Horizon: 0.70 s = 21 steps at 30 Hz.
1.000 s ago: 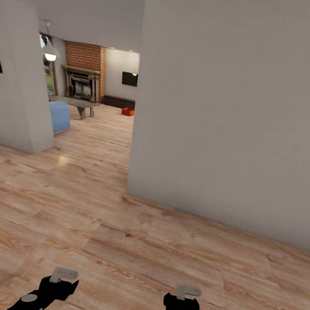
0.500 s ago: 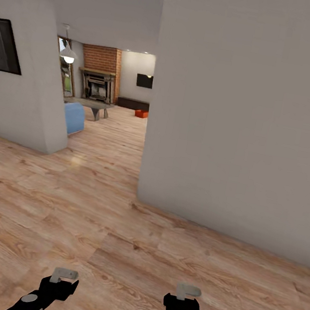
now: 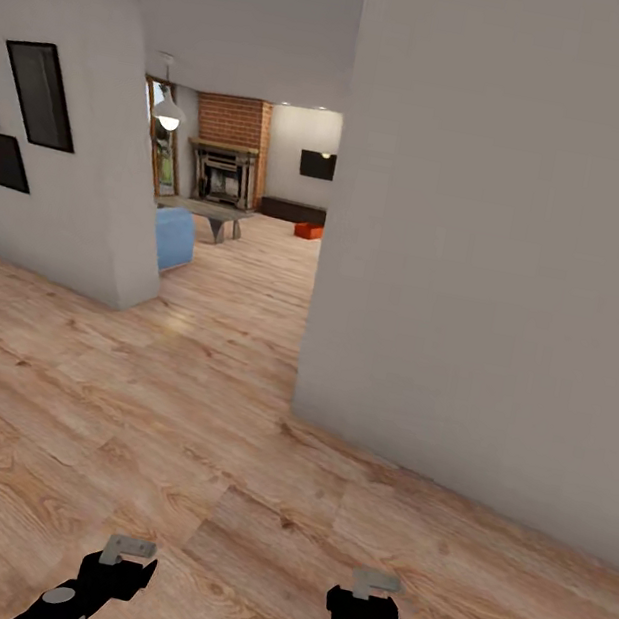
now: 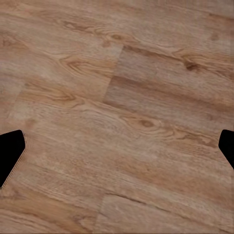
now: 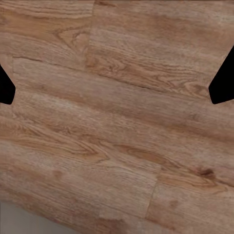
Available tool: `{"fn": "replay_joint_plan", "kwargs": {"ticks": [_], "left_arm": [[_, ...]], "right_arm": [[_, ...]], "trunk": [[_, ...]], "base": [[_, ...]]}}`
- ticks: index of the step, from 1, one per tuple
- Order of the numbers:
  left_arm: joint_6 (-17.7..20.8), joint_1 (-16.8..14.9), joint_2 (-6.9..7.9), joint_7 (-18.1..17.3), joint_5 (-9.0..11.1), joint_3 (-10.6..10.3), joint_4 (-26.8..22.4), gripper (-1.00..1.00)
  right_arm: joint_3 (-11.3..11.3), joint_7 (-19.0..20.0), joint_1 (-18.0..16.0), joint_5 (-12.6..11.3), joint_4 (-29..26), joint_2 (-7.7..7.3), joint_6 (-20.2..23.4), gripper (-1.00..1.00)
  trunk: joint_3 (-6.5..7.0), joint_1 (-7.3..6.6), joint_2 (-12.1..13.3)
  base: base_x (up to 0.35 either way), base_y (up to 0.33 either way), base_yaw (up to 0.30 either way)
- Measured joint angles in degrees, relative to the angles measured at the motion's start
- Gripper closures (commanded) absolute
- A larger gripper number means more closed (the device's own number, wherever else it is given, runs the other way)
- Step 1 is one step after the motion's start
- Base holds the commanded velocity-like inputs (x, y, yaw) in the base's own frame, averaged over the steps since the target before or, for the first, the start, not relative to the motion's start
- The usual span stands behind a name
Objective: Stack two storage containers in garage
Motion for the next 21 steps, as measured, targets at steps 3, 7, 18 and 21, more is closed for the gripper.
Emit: {"fn": "replay_joint_plan", "kwargs": {"ticks": [3, 7, 18, 21], "left_arm": [[0.00, 0.00, -0.05, 0.00, 0.02, 0.00, 0.00, -1.00], [0.00, 0.00, -0.08, 0.00, 0.01, 0.00, 0.00, -1.00], [0.06, -0.01, -0.09, 0.00, -0.06, 0.00, 0.36, -1.00], [0.13, -0.01, -0.09, -0.08, -0.02, 0.00, 1.78, -1.00]], "right_arm": [[0.00, 0.01, 0.00, 0.00, 0.01, 0.00, 0.00, -1.00], [0.00, 0.03, 0.00, 0.00, 0.03, 0.00, 0.00, -1.00], [-0.01, 0.08, 0.01, 0.01, 0.03, 0.00, 0.00, -1.00], [-0.01, 0.08, 0.01, 0.03, 0.02, 0.00, 0.00, -1.00]], "trunk": [[-0.10, 0.00, 0.00], [-0.22, 0.00, 0.00], [-0.54, 0.00, 0.00], [-0.57, 0.00, 0.00]], "base": [[0.335, 0.000, 0.268], [0.335, 0.000, 0.269], [0.340, 0.000, 0.223], [0.343, 0.000, 0.049]]}}
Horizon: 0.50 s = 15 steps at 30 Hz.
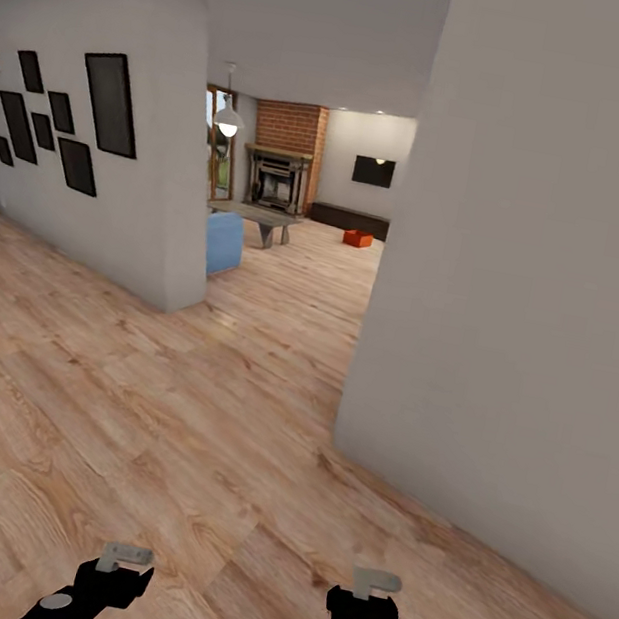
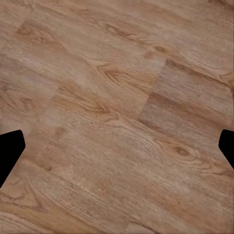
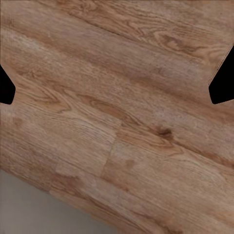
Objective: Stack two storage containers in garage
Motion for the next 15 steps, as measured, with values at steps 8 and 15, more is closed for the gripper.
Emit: {"fn": "replay_joint_plan", "kwargs": {"ticks": [8, 15], "left_arm": [[0.79, -0.06, 0.21, -8.13, 0.56, 0.58, 7.63, -1.00], [0.32, -0.09, 0.35, -10.19, 1.01, 1.04, 8.31, -1.00]], "right_arm": [[-0.02, 0.01, 0.00, -0.01, -0.01, -0.03, -0.03, -1.00], [-0.15, -0.08, 0.00, -0.03, -0.03, -0.09, -0.01, -1.00]], "trunk": [[-0.01, 0.00, 0.00], [-0.01, 0.01, 0.00]], "base": [[0.338, 0.000, 0.010], [0.279, 0.000, 0.000]]}}
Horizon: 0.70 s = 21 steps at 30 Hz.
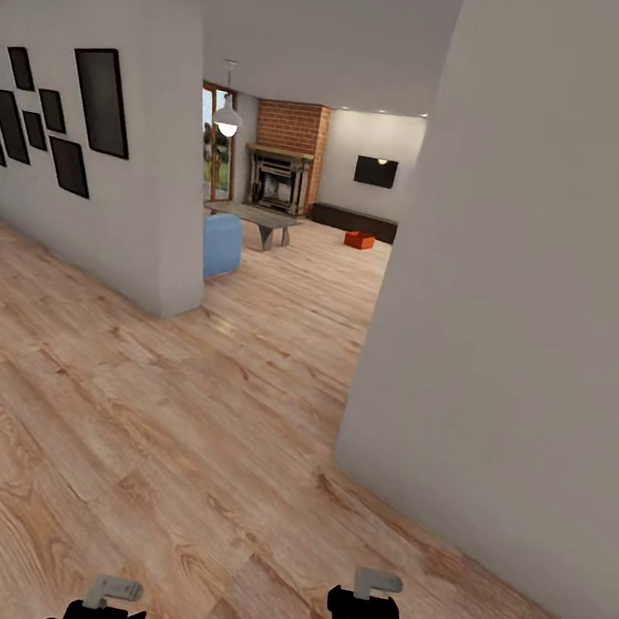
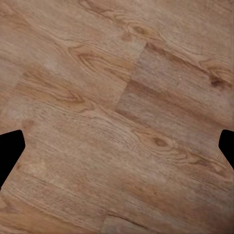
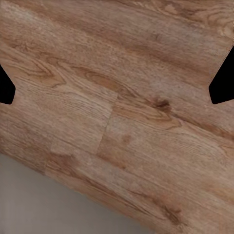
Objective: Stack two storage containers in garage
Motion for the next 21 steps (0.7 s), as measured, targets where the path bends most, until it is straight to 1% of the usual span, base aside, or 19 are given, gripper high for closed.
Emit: {"fn": "replay_joint_plan", "kwargs": {"ticks": [9, 14, 15, 16, 19, 21], "left_arm": [[-0.17, 0.00, -0.06, -0.02, 0.05, 0.10, 0.22, -1.00], [-0.27, 0.00, -0.07, 0.86, -0.10, 0.08, 0.28, -1.00], [-0.27, 0.00, -0.08, 1.37, -0.11, 0.08, 0.28, -1.00], [-0.29, 0.00, -0.08, 2.95, -0.15, 0.06, 0.25, -1.00], [-0.39, 0.00, -0.10, 6.16, -0.19, -0.01, 0.18, -1.00], [-0.54, 0.00, -0.09, 9.34, -0.25, -0.15, -0.10, -1.00]], "right_arm": [[0.17, 0.99, 0.00, 0.10, 1.89, 0.05, -0.13, -1.00], [0.14, 0.99, 0.00, 0.15, 1.94, 0.01, -0.16, -1.00], [0.14, 0.98, 0.00, 0.15, 1.95, 0.01, -0.17, -1.00], [0.13, 0.91, 0.00, 0.15, 1.95, 0.02, -0.17, -1.00], [0.13, 0.76, 0.00, 0.16, 1.95, 0.05, -0.17, -1.00], [0.15, 0.64, 0.00, 0.16, 1.92, 0.07, -0.17, -1.00]], "trunk": [[0.00, 0.00, 0.00], [0.00, 0.00, 0.00], [0.00, 0.00, 0.00], [0.00, 0.00, 0.00], [0.00, 0.01, 0.00], [0.00, 0.01, 0.00]], "base": [[0.234, 0.000, 0.000], [0.230, 0.000, 0.000], [0.230, 0.000, 0.000], [0.228, 0.000, 0.000], [0.210, 0.000, 0.000], [0.176, 0.000, 0.000]]}}
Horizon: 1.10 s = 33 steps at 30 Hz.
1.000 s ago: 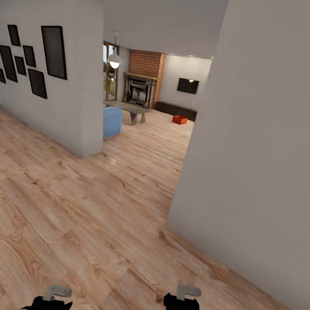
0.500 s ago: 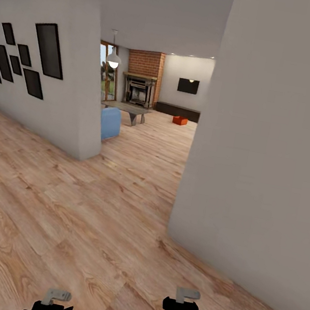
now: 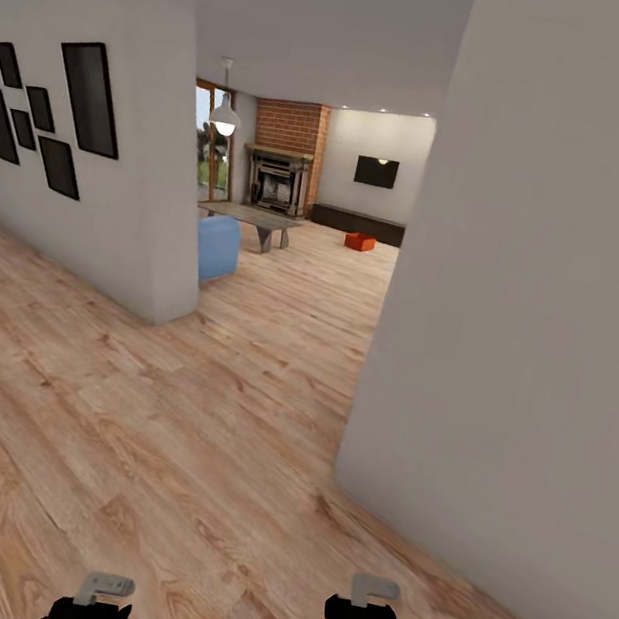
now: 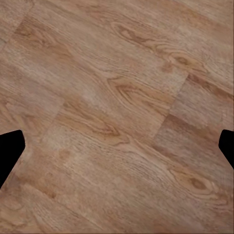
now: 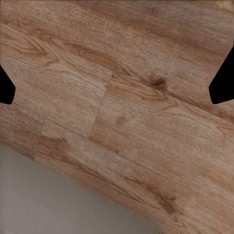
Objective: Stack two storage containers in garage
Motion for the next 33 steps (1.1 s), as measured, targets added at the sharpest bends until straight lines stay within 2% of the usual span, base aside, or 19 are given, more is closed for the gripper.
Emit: {"fn": "replay_joint_plan", "kwargs": {"ticks": [6, 16, 19, 20, 22, 23, 25, 28, 33], "left_arm": [[-0.59, 0.02, -0.03, 1.94, -0.09, -0.14, -0.19, -1.00], [-0.79, 0.06, -0.01, 1.86, -0.16, -0.18, -0.22, -1.00], [-0.68, 0.04, 0.07, -0.59, -0.02, -0.25, -0.15, -1.00], [-0.63, 0.04, 0.11, -2.72, -0.03, -0.21, -0.09, -1.00], [-0.68, 0.02, 0.13, -4.79, -0.15, -0.13, 0.01, -1.00], [-0.70, 0.04, 0.13, -4.94, -0.18, -0.11, 0.04, -1.00], [-0.74, 0.02, 0.09, -4.28, -0.22, -0.10, 0.02, -1.00], [-0.84, 0.03, 0.04, -0.88, -0.27, -0.18, -0.05, -1.00], [-0.87, 0.05, 0.07, 0.21, -0.23, -0.21, 0.08, -1.00]], "right_arm": [[0.04, -0.11, 0.00, -0.06, 0.01, 0.01, 0.00, -1.00], [0.01, -0.20, 0.00, -0.08, -0.03, 0.02, 0.00, -1.00], [0.05, -0.20, 0.00, -0.08, -0.05, 0.01, 0.00, -1.00], [0.04, -0.21, 0.00, -0.08, -0.05, 0.01, 0.00, -1.00], [0.04, -0.21, 0.00, -0.08, -0.05, 0.01, 0.00, -1.00], [0.05, -0.21, 0.00, -0.08, -0.05, 0.01, 0.00, -1.00], [0.06, -0.21, 0.00, -0.08, -0.02, 0.01, 0.00, -1.00], [0.07, -0.21, 0.00, -0.08, 0.01, 0.02, 0.00, -1.00], [0.07, -0.21, 0.00, -0.08, 0.03, 0.02, 0.03, -1.00]], "trunk": [[0.00, 0.00, 0.00], [0.00, 0.00, 0.00], [0.00, 0.00, 0.00], [0.00, 0.00, 0.00], [0.00, 0.00, 0.00], [0.00, 0.00, 0.00], [0.00, 0.00, 0.00], [0.00, 0.00, 0.00], [0.00, 0.00, 0.00]], "base": [[0.158, 0.000, 0.000], [0.153, 0.000, 0.000], [0.159, 0.000, 0.000], [0.162, 0.000, 0.000], [0.164, 0.000, 0.000], [0.165, 0.000, 0.000], [0.165, 0.000, 0.000], [0.161, 0.000, 0.000], [0.207, 0.000, 0.000]]}}
